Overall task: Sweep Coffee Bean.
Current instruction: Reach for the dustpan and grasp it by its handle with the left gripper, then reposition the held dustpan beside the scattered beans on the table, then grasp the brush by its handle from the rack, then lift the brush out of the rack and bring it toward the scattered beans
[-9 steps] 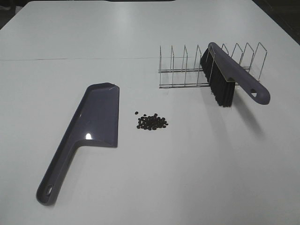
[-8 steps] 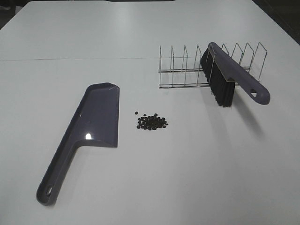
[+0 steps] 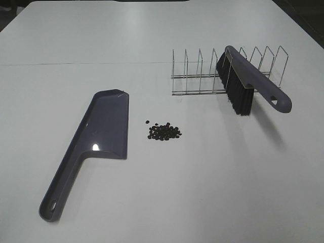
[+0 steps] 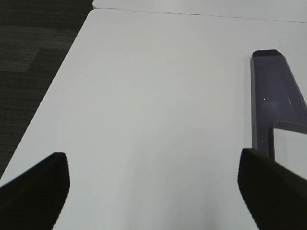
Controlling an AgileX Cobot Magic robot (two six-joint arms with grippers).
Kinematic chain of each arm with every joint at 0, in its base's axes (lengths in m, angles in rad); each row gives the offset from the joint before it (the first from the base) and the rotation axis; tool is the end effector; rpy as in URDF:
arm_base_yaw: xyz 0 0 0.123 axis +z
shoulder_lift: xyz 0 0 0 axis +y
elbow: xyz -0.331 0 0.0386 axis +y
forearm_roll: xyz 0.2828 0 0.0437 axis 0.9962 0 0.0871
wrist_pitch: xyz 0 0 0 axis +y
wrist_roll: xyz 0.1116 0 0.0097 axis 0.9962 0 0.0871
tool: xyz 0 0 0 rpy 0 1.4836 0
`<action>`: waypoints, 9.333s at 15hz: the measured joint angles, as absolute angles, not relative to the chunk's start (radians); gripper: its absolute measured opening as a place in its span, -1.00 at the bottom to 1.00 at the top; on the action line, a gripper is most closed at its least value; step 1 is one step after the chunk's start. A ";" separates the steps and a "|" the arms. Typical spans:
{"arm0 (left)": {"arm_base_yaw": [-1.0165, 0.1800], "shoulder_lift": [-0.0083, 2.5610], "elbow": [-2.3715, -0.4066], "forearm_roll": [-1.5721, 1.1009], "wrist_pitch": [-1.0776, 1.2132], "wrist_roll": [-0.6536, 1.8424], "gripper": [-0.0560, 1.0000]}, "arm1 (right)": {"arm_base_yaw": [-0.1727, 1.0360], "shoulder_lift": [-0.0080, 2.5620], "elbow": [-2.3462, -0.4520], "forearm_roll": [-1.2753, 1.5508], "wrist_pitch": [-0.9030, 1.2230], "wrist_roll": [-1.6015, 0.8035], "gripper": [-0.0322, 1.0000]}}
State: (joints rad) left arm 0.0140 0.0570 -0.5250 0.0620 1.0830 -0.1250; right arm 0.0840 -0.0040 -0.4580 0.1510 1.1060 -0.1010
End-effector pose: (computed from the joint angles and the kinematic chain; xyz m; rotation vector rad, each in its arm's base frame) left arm 0.0010 0.0061 0.2907 -0.1481 2.0917 0.0080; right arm -0.0043 0.0148 0.2672 -0.2037 2.1125 0.1734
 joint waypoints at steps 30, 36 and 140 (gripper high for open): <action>0.014 0.685 -0.600 -0.028 1.025 -0.076 0.71 | 0.084 -0.004 -0.458 0.147 1.106 -0.091 0.69; 0.014 1.128 -0.784 -0.166 1.002 0.000 0.67 | 0.084 -0.004 -0.458 0.147 1.106 -0.091 0.68; -0.394 2.057 -1.171 -0.031 0.780 -0.020 -0.29 | 0.077 2.274 -1.989 0.053 1.183 -0.083 -0.25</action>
